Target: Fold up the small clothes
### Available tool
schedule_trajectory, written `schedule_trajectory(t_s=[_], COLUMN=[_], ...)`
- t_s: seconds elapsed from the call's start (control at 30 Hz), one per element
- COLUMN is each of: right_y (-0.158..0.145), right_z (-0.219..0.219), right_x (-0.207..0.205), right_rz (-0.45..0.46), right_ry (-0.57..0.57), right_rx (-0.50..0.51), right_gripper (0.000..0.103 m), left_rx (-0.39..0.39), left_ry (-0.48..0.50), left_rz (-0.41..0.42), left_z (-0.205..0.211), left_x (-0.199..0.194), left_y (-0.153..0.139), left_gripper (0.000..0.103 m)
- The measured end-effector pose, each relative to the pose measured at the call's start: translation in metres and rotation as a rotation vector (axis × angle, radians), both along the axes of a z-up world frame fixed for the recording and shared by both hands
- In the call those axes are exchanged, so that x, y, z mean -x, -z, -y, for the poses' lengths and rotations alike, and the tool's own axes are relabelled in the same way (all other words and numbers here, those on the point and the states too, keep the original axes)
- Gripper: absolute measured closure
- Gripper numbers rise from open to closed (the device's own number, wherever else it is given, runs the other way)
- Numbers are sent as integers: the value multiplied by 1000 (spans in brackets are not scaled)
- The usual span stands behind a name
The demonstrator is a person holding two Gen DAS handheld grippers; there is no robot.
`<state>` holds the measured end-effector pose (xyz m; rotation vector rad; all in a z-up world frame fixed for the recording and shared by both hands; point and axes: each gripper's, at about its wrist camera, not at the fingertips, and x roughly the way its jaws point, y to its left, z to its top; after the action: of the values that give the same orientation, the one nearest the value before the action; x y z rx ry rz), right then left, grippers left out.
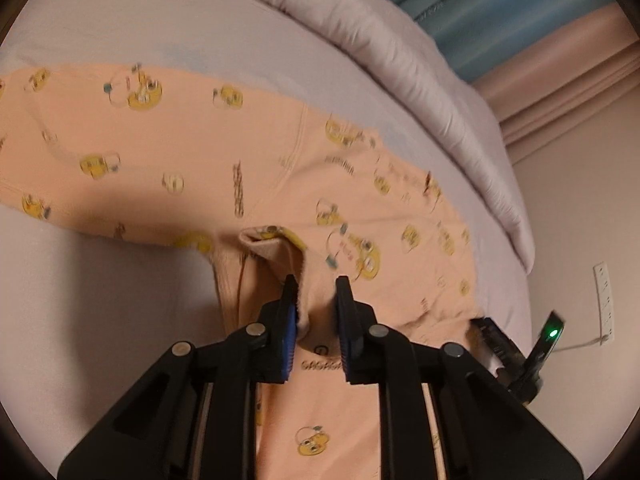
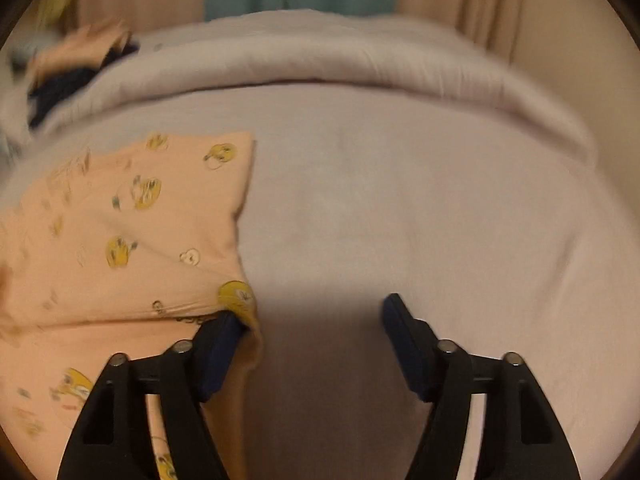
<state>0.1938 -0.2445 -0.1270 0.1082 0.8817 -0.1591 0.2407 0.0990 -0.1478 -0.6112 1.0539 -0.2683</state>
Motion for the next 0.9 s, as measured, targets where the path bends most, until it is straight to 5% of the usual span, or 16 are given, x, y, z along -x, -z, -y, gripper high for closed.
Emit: schedule_trajectory(t_s=[0.07,0.23,0.33,0.4,0.57,0.67,0.9], right_y=[-2,-7,-27,-40,-52,-40,-31], right_z=[13,20,32,34,9,-9,-66], right_x=[0,3,15,16,-9,-44,-81], right_rz=[11,-65,-22,31,107,64,-10], right_ry=[-29,-101,-62,-58,-167,-213,-408], right_rx=[-100,-37,8,-9,-59,-104,-72], right_gripper=[30,30,30,30,34,56,55], left_rx=[-16,-84,-208,-231,-188,-146,-172], left_ry=[13,49,6,-14,-33,13,9], left_rz=[-20,-34,-19,-10,36,61,29], left_z=[-1,-15,-30,-41,-44,-24,-16], left_x=[1,15,28,33,32,25,0], left_y=[6,11,3,-2,-15,-18,-4], left_gripper=[78,70,56,55,55,56,56])
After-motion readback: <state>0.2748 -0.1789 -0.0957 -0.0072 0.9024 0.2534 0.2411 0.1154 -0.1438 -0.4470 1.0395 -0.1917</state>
